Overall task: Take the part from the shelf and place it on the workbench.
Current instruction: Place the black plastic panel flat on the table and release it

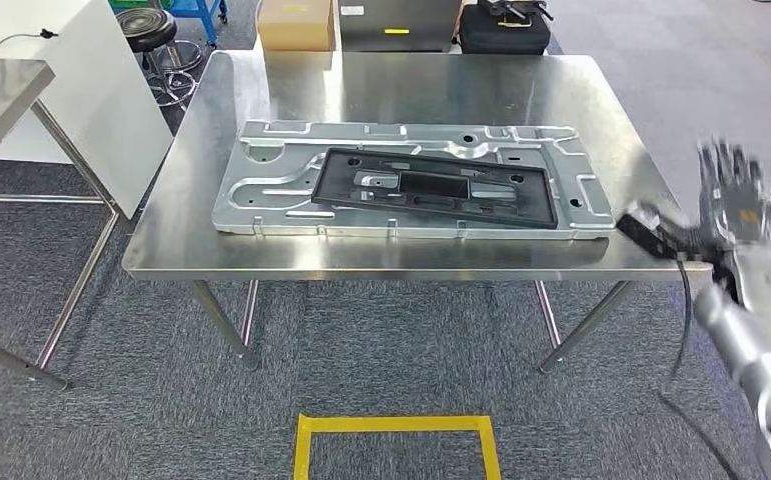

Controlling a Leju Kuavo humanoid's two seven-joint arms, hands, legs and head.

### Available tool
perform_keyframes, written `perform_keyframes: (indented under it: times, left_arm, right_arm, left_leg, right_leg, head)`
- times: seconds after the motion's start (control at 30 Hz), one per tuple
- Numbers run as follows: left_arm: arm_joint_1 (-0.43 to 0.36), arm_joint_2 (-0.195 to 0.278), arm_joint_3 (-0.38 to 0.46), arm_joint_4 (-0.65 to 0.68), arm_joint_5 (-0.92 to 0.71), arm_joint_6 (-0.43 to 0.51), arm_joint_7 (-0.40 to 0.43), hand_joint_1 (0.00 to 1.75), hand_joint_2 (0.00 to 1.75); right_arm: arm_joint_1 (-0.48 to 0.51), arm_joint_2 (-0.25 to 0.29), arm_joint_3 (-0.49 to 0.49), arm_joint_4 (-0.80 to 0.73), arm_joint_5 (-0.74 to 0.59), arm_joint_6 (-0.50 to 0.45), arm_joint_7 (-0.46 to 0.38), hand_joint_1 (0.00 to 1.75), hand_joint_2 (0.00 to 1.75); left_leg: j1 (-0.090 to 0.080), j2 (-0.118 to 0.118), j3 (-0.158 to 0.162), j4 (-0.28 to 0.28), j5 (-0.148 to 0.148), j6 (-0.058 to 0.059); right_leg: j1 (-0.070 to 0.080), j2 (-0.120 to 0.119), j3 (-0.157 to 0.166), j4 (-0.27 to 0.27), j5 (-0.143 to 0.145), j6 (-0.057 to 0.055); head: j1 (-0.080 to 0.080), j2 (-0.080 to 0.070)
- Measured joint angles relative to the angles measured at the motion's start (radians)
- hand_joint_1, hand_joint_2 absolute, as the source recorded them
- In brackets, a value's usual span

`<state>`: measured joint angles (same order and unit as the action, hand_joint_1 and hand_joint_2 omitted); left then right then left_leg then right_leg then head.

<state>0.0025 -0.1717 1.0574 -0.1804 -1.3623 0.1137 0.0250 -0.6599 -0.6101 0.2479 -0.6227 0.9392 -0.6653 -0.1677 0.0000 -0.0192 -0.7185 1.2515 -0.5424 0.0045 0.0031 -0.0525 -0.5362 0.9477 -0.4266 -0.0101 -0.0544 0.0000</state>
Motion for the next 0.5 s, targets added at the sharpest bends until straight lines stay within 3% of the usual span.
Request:
perform_keyframes:
  times: [0.03, 0.07, 0.1, 0.13, 0.2, 0.27, 0.33, 0.37, 0.4, 0.47, 0.5]
  left_arm:
    - [0.0, 0.0, 0.0, 0.0, -0.002, 0.0, 0.0, 0.0, 0.0]
    - [0.001, 0.001, 0.0, 0.0, -0.005, 0.001, 0.0, 0.0, 0.0]
    - [0.001, 0.001, 0.0, 0.0, -0.008, 0.002, -0.001, 0.0, 0.0]
    - [0.003, 0.002, 0.0, 0.0, -0.011, 0.004, -0.002, 0.0, 0.0]
    - [0.007, 0.002, 0.0, 0.0, -0.014, 0.009, -0.006, 0.0, 0.0]
    - [0.01, 0.003, 0.0, 0.0, -0.014, 0.013, -0.015, 0.0, 0.0]
    - [0.012, 0.003, 0.0, 0.0, -0.016, 0.015, -0.021, 0.0, 0.0]
    - [0.012, 0.003, 0.0, 0.0, -0.018, 0.016, -0.023, 0.0, 0.0]
    - [0.011, 0.004, 0.0, 0.0, -0.02, 0.017, -0.024, 0.0, 0.0]
    - [0.01, 0.005, -0.002, 0.0, -0.027, 0.018, -0.024, 0.0, 0.0]
    - [0.009, 0.006, -0.003, 0.0, -0.031, 0.018, -0.024, 0.0, 0.0]
  right_arm:
    - [0.105, 0.009, -0.078, -0.037, -0.013, -0.009, -0.012, 0.0, 0.0]
    - [0.198, 0.032, -0.156, -0.066, -0.025, -0.014, -0.027, 0.0, 0.0]
    - [0.279, 0.062, -0.233, -0.085, -0.036, -0.017, -0.045, 0.0, 0.0]
    - [0.346, 0.097, -0.315, -0.096, -0.052, -0.019, -0.066, 0.0, 0.0]
    - [0.441, 0.164, -0.467, -0.085, -0.097, -0.02, -0.108, 0.0, 0.0]
    - [0.494, 0.237, -0.62, -0.029, -0.138, -0.014, -0.136, 0.0, 0.0]
    - [0.529, 0.309, -0.75, 0.062, -0.153, 0.014, -0.113, 0.0, 0.0]
    - [0.545, 0.342, -0.8, 0.109, -0.155, 0.035, -0.077, 0.0, 0.0]
    - [0.559, 0.377, -0.843, 0.155, -0.155, 0.057, -0.028, 0.0, 0.0]
    - [0.578, 0.449, -0.909, 0.232, -0.151, 0.108, 0.083, 0.0, 0.0]
    - [0.582, 0.486, -0.935, 0.264, -0.154, 0.139, 0.14, 0.0, 0.0]
  left_leg:
    - [0.0, 0.001, 0.009, 0.032, 0.003, -0.003]
    - [0.001, 0.001, 0.032, 0.031, 0.024, -0.007]
    - [0.001, 0.0, 0.069, -0.004, 0.049, -0.01]
    - [0.002, -0.002, 0.118, -0.067, 0.057, -0.014]
    - [0.001, -0.011, 0.201, -0.191, 0.037, -0.009]
    - [-0.003, -0.014, 0.225, -0.234, 0.019, 0.006]
    - [0.0, -0.006, 0.215, -0.235, 0.031, 0.022]
    - [0.002, -0.001, 0.206, -0.237, 0.041, 0.03]
    - [0.004, 0.004, 0.194, -0.239, 0.052, 0.036]
    - [0.002, 0.013, 0.166, -0.238, 0.075, 0.041]
    - [0.0, 0.017, 0.151, -0.237, 0.087, 0.04]
  right_leg:
    - [-0.002, -0.002, -0.015, 0.004, 0.007, 0.002]
    - [-0.004, -0.002, -0.033, 0.011, 0.014, 0.006]
    - [-0.008, 0.0, -0.051, 0.021, 0.02, 0.01]
    - [-0.011, 0.003, -0.068, 0.034, 0.024, 0.015]
    - [-0.012, 0.009, -0.096, 0.06, 0.029, 0.026]
    - [-0.011, 0.016, -0.105, 0.069, 0.04, 0.036]
    - [-0.012, 0.027, -0.11, 0.072, 0.04, 0.046]
    - [-0.014, 0.034, -0.117, 0.088, 0.015, 0.05]
    - [-0.016, 0.04, -0.13, 0.124, -0.029, 0.055]
    - [-0.018, 0.045, -0.162, 0.242, -0.135, 0.06]
    - [-0.018, 0.046, -0.173, 0.303, -0.164, 0.061]
  head:
    - [0.0, 0.0]
    - [0.0, 0.0]
    - [0.0, 0.0]
    - [0.0, 0.0]
    - [0.0, 0.0]
    - [0.0, 0.0]
    - [0.0, 0.0]
    - [0.0, 0.0]
    - [0.0, 0.0]
    - [0.0, 0.0]
    - [0.0, 0.0]
